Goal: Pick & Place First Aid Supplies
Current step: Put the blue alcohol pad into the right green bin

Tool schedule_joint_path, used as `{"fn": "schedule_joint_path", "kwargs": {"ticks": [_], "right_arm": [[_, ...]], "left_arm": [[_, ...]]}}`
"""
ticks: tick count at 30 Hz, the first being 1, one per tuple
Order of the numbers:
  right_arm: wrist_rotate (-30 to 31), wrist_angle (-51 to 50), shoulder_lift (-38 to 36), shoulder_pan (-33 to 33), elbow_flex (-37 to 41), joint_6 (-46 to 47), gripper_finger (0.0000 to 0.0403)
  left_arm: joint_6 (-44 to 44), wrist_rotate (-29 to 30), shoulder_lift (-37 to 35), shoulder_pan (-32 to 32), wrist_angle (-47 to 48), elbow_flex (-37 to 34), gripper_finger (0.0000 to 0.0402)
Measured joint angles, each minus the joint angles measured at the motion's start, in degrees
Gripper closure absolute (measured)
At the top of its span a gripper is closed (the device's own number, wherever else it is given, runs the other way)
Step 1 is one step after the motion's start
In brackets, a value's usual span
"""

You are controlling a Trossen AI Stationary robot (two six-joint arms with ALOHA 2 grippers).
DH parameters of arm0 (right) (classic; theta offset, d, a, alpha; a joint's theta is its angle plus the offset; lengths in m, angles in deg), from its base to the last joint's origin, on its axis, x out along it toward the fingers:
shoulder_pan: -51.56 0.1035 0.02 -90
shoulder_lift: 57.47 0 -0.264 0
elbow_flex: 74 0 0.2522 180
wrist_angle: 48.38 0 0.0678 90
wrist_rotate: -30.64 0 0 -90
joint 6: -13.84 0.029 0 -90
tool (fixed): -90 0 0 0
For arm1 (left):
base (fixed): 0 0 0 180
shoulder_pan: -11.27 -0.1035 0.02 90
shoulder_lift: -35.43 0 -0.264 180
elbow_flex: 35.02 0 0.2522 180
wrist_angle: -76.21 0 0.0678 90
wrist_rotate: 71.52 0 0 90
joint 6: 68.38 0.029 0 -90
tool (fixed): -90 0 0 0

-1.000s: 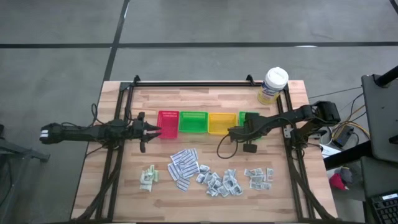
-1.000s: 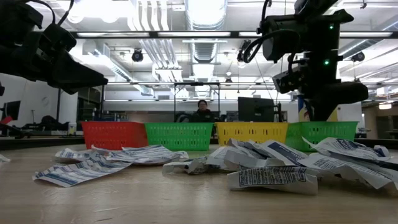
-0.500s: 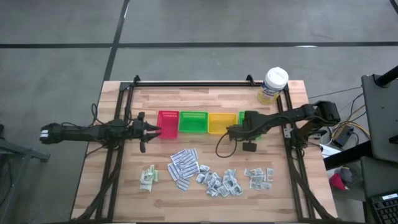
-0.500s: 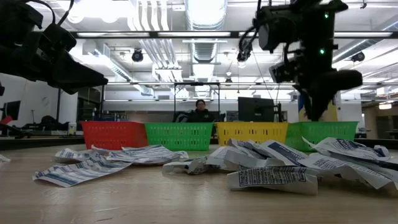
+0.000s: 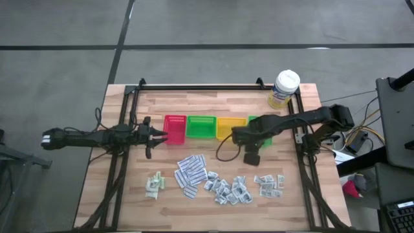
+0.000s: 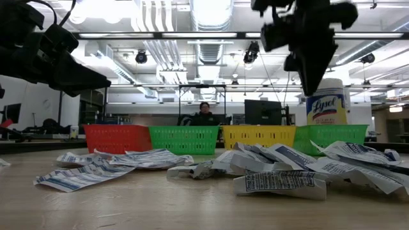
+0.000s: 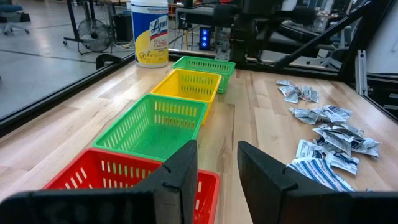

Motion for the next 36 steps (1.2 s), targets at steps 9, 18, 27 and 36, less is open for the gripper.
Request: {"fn": "schedule_joint_path", "kwargs": {"ticks": [9,18,27,36], "right_arm": [[-3.0,14.1,0.2,5.8,0.2,-4.4,0.0344],[-3.0,26.2,0.3,7.7,0.6,-5.9,0.0344],[-2.8,27.7,0.3,7.7,0.6,-3.4,0.0314],[-2.8,32.6,6.8,8.5,-0.1,-4.3,0.0281]], "left_arm": [[0.0,0.0,0.0,0.0,0.0,0.0,0.0289],[0.0,0.0,0.0,0.0,0.0,0.0,0.0289],[0.0,0.0,0.0,0.0,0.0,0.0,0.0289],[0.0,0.0,0.0,0.0,0.0,0.0,0.0289]]}}
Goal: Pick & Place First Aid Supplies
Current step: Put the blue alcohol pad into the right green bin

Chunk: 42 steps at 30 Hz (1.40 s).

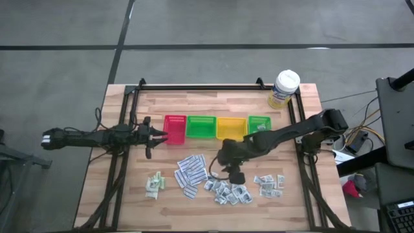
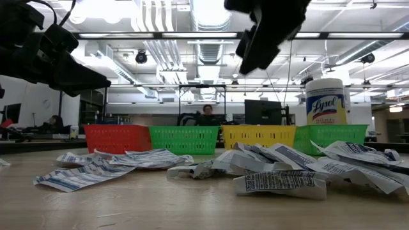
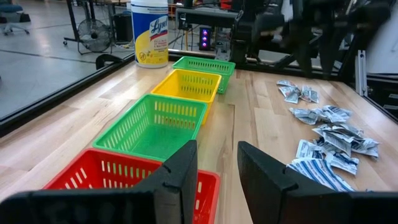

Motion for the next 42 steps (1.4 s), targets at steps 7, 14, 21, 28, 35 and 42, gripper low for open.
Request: {"fn": "schedule_joint_path", "kwargs": {"ticks": [7,14,21,28,35,42], "right_arm": [[0.0,-0.4,6.8,0.0,-4.0,-0.8,0.0273],[0.3,0.1,12.7,0.0,-9.0,-1.0,0.028],[0.3,-5.1,19.8,0.0,-14.2,-0.6,0.0275],[0.4,-11.5,23.6,-0.2,-17.0,-0.4,0.0283],[3.8,-11.6,23.5,-0.2,-17.2,-0.3,0.0292],[3.8,-11.0,23.5,0.2,-17.7,1.4,0.029]], "left_arm": [[0.0,0.0,0.4,0.0,0.0,0.0,0.0289],[0.0,0.0,0.6,0.0,0.0,0.0,0.0289],[0.0,0.0,0.7,0.0,0.0,0.0,0.0289],[0.0,0.0,0.7,0.0,0.0,0.0,0.0289],[0.0,0.0,0.7,0.0,0.0,0.0,0.0289],[0.0,0.0,0.7,0.0,0.0,0.0,0.0289]]}}
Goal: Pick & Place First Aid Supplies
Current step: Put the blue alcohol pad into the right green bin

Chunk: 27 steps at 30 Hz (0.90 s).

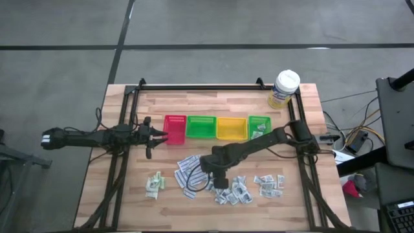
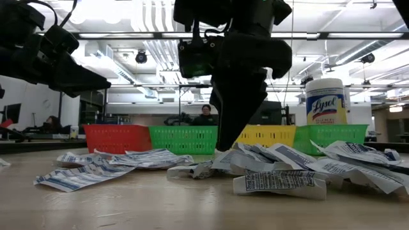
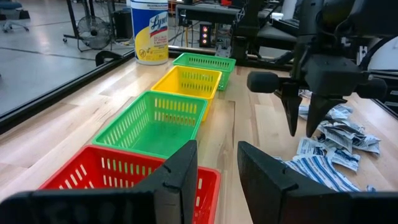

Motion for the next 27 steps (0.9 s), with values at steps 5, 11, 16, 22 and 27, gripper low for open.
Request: {"fn": "schedule_joint_path", "kwargs": {"ticks": [5,11,16,22,27], "right_arm": [[0.2,0.8,0.0,0.7,0.0,1.3,0.0286],[1.0,1.4,0.0,0.8,0.7,2.0,0.0295],[1.0,2.8,0.0,0.9,1.5,2.5,0.0298],[2.2,3.9,0.0,0.9,2.3,3.2,0.0289],[4.3,4.1,0.0,0.9,3.6,3.4,0.0287]], "left_arm": [[0.0,0.0,0.0,0.0,0.0,0.0,0.0289],[0.0,0.0,0.0,0.0,0.0,0.0,0.0289],[0.0,0.0,0.0,0.0,0.0,0.0,0.0289],[0.0,0.0,0.0,0.0,0.0,0.0,0.0289],[0.0,0.0,0.0,0.0,0.0,0.0,0.0289]]}}
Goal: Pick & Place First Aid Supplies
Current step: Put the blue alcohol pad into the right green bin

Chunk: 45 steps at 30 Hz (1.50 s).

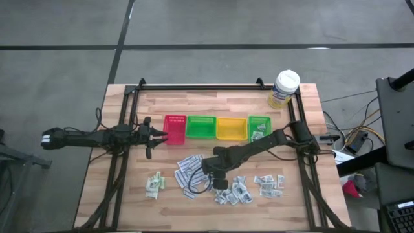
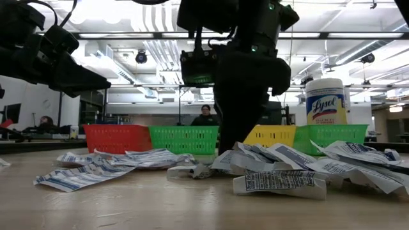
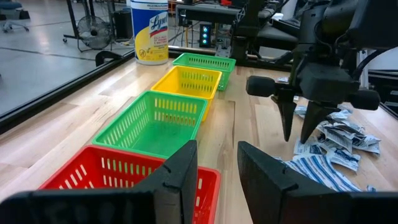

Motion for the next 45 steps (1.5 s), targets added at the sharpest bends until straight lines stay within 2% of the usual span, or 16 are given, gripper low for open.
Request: {"fn": "schedule_joint_path", "kwargs": {"ticks": [4,12,23,37,45], "right_arm": [[0.4,0.2,0.0,0.0,0.6,0.0,0.0289],[4.9,-1.3,0.0,0.0,0.9,-0.1,0.0289],[12.1,-11.5,-0.3,0.0,0.9,0.7,0.0295],[13.0,-14.6,-5.8,0.1,1.0,0.5,0.0293],[6.9,-13.8,-5.7,2.0,1.4,-12.1,0.0302]], "left_arm": [[0.0,0.0,0.0,0.0,0.0,0.0,0.0289],[0.0,0.0,0.0,0.0,0.0,0.0,0.0289],[0.0,0.0,0.0,0.0,0.0,0.0,0.0289],[0.0,0.0,0.0,0.0,0.0,0.0,0.0289],[0.0,0.0,0.0,0.0,0.0,0.0,0.0289]]}}
